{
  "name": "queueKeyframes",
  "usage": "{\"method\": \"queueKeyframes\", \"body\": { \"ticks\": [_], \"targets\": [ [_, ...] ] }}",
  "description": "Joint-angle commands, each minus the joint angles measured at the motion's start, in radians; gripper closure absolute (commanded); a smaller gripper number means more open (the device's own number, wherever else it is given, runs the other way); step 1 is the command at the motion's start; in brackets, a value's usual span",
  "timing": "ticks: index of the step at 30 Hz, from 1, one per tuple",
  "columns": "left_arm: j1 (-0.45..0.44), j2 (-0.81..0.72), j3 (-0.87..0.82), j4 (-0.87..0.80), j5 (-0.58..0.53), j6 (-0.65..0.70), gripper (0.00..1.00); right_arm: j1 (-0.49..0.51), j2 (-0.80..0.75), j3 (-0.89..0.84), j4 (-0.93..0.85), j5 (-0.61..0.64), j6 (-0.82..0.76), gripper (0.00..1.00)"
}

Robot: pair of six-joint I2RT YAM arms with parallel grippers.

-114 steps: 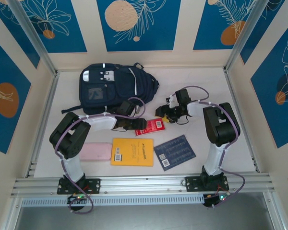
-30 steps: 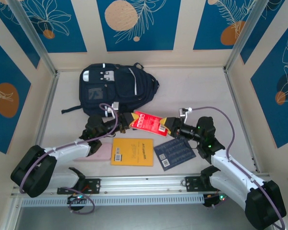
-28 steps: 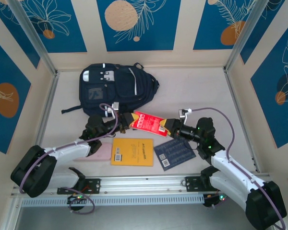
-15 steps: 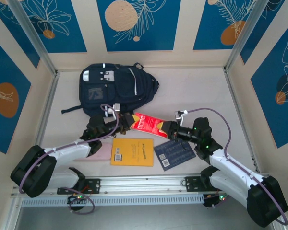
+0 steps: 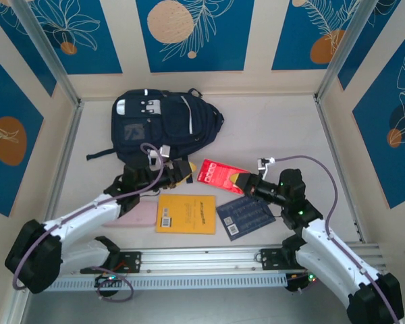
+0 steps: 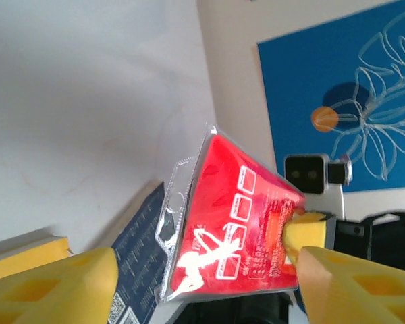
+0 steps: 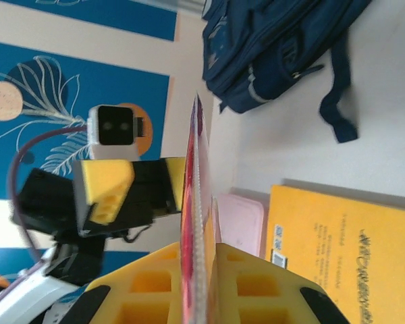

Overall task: Pack the student bag
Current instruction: Pass the loose stationery, then move the student bag to the top-center of the table.

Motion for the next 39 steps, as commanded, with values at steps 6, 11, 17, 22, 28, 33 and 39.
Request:
{"method": "queueKeyframes", "body": {
  "ticks": [6, 11, 17, 22, 28, 33, 39],
  "targets": [
    [0.111, 0.117, 0.392, -0.616, -0.333, 0.372, 0.1, -0.09, -0.031, -0.014, -0.134, 0.043, -0.116, 0.9],
    [0.131, 0.411, 0.722, -0.774, -0.451, 0.495, 0.05, -0.107, -0.029, 0.026, -0.201, 0.072, -0.197, 0.9],
    [0.133, 0.753, 1.082, -0.864, -0.491, 0.622, 0.09, -0.134, -0.023, 0.044, -0.234, 0.083, -0.235, 0.89],
    [0.145, 0.95, 1.286, -0.877, -0.459, 0.64, 0.12, -0.153, -0.018, 0.03, -0.226, 0.069, -0.232, 0.89],
    [0.147, 1.152, 1.473, -0.914, -0.347, 0.639, 0.26, -0.192, -0.015, 0.019, -0.228, 0.037, -0.226, 0.89],
    [0.149, 1.195, 1.445, -0.906, -0.277, 0.622, 0.28, -0.217, -0.016, 0.024, -0.227, 0.016, -0.222, 0.89],
    [0.18, 1.029, 1.066, -0.683, -0.164, 0.541, 0.3, -0.231, -0.019, 0.023, -0.22, 0.003, -0.22, 0.89]
  ]
}}
